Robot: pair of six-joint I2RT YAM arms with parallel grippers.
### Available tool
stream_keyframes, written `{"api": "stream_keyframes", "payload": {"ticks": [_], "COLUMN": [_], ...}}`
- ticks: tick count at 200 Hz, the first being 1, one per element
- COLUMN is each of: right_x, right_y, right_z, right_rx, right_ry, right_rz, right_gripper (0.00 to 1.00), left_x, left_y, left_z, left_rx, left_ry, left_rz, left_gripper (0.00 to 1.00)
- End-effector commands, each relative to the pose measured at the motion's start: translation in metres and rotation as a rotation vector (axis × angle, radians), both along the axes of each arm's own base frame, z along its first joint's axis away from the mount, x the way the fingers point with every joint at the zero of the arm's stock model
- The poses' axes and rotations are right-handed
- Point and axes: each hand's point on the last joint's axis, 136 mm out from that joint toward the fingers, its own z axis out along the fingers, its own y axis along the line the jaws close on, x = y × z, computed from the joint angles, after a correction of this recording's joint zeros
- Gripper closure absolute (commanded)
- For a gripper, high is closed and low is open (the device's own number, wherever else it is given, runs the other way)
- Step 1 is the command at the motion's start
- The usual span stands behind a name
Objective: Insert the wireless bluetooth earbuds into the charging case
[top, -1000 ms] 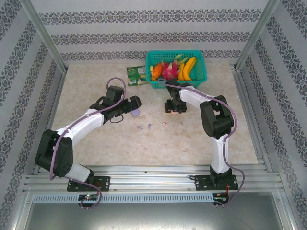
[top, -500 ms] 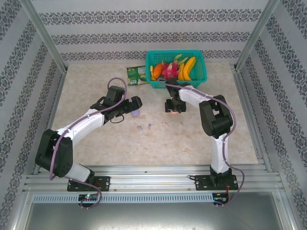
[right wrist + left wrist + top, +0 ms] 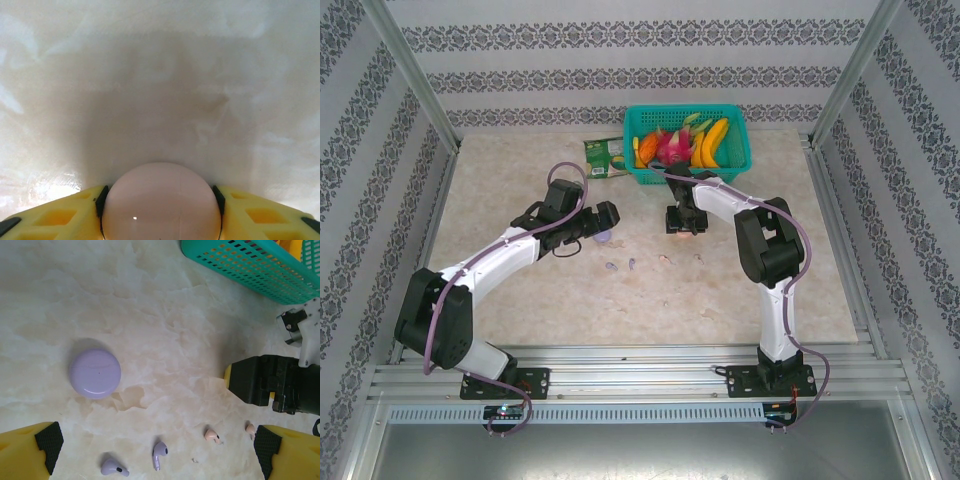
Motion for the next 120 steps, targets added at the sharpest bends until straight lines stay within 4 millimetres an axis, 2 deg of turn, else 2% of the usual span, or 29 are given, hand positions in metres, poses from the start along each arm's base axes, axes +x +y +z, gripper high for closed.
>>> {"api": "stream_keyframes", "payload": {"ticks": [1,27,63,120], "right_x": [-0.004,-0.007,-0.008,0.004], "right_y": [-0.002,0.004,0.018,0.033], "right_z": [0.001,0.015,0.046,0.089], "right_rx": [0.018,0.083,0.224,0.51], "right_ry": [0.005,-0.031,-0.096,-0.155], "right_rz": [-0.025,-0.076,-0.18,-0.45], "right_gripper": [0.5,0.52,0.53,0.52], "left_x": [0.005,0.005,0.006,0.008], "left_y": [-0.012,-0.016,-0.03,-0.077], "left_z": [0.005,0.002,0.0,-0.003], "left_rx": [-0.022,-0.047,-0.107,-0.213], "left_ry": [-0.032,-0.053,-0.112,-0.249], "left_rz": [-0.018,-0.029,-0.052,-0.122], "left_gripper": [0.0,0.0,0.0,0.01]}}
